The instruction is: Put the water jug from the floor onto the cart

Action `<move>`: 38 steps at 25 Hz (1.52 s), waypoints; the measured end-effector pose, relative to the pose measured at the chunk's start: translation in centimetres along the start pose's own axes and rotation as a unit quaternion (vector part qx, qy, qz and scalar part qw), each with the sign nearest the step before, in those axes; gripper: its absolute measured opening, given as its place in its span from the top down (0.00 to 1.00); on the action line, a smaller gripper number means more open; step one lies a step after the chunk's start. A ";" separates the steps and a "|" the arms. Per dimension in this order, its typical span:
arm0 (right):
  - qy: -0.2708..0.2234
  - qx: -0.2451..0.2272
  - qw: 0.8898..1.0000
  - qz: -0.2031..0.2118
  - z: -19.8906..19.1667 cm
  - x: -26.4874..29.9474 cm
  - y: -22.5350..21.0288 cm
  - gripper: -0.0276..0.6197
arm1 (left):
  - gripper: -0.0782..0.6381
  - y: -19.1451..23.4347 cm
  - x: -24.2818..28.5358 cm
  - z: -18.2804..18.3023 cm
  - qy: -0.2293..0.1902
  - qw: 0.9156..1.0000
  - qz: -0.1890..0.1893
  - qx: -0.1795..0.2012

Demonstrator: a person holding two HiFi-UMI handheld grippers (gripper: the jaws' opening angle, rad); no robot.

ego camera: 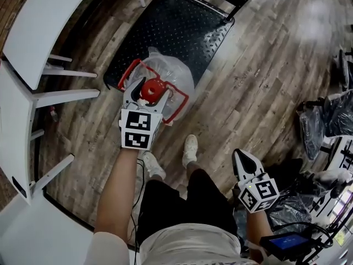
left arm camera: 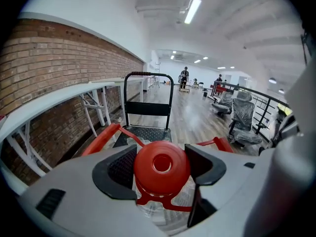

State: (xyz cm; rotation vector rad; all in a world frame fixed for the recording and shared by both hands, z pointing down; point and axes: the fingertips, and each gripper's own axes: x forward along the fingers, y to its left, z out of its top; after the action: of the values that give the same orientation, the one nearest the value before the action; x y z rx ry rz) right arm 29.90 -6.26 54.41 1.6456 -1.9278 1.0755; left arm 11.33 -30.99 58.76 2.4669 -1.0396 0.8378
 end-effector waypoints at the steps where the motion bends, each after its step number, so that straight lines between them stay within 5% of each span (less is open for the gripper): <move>1: 0.001 0.000 1.000 0.000 -0.1 0.0 -0.2 0.95 | 0.47 -0.1 0.7 -0.1 0.004 1.000 0.001 0.002; 26: -0.001 0.006 1.000 0.001 -0.3 0.0 -1.2 0.95 | 0.47 0.7 4.7 -2.2 0.053 0.998 0.014 -0.027; 38: -0.018 0.001 1.000 -0.001 0.1 -1.8 0.3 0.95 | 0.40 -0.4 -1.7 3.4 -0.032 0.999 0.009 0.019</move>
State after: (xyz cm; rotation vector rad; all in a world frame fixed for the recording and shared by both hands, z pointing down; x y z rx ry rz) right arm 30.03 -5.16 52.98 1.6790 -1.9467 1.0537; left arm 12.02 -31.57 55.02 2.5345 -1.0798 0.7958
